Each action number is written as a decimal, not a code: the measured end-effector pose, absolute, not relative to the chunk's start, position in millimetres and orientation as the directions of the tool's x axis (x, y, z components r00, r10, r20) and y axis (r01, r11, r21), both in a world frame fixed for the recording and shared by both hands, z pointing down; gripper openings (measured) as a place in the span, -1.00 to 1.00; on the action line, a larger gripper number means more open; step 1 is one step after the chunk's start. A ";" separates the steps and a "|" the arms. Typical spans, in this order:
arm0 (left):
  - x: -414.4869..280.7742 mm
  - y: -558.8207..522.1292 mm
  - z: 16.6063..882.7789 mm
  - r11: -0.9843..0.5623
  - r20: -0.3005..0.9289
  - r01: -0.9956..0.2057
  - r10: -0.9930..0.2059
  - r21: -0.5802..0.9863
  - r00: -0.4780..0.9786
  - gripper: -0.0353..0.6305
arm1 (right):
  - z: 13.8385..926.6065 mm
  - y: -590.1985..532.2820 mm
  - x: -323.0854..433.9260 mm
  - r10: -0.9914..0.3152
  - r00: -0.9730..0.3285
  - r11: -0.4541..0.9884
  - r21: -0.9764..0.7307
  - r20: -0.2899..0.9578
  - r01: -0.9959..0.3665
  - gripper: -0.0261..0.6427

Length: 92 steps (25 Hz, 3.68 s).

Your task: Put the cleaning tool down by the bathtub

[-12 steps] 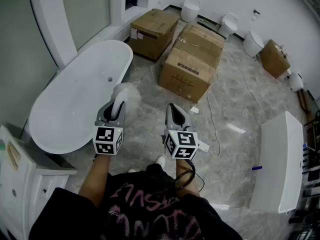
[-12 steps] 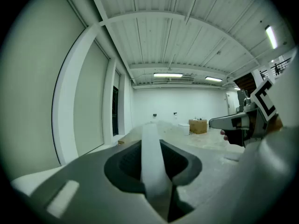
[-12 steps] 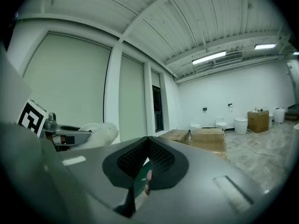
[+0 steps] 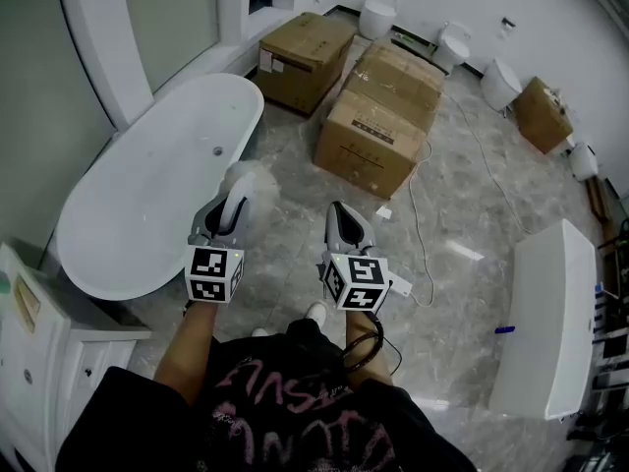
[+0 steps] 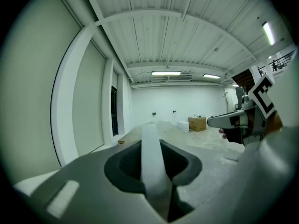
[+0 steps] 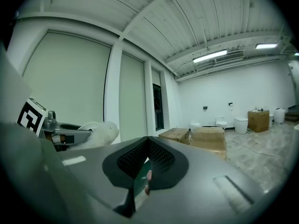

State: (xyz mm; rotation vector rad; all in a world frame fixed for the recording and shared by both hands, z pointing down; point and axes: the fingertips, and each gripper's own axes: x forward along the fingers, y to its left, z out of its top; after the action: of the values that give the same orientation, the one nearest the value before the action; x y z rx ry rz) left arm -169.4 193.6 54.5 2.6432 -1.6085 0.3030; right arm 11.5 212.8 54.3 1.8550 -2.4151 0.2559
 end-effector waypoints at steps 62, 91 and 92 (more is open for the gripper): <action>-86.0 -61.1 176.4 -0.437 0.481 -0.896 -0.805 -0.083 0.348 -0.64 | 192.6 -74.9 106.3 -0.858 -0.360 0.295 -0.223 0.367 -0.929 -0.88; -95.8 -123.6 264.7 -0.529 0.582 -0.848 -0.688 0.007 0.434 -0.64 | 257.4 -108.2 78.8 -0.840 -0.295 0.222 -0.209 0.455 -0.952 -0.88; -97.7 -124.9 270.6 -0.531 0.589 -0.847 -0.682 0.010 0.434 -0.63 | 261.0 -109.3 77.0 -0.840 -0.293 0.217 -0.212 0.458 -0.953 -0.88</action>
State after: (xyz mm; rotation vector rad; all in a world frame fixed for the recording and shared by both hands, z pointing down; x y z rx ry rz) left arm -97.7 -124.9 270.6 2.3863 -1.3160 0.7711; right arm 77.0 -109.3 261.0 1.6969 -2.2471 0.6718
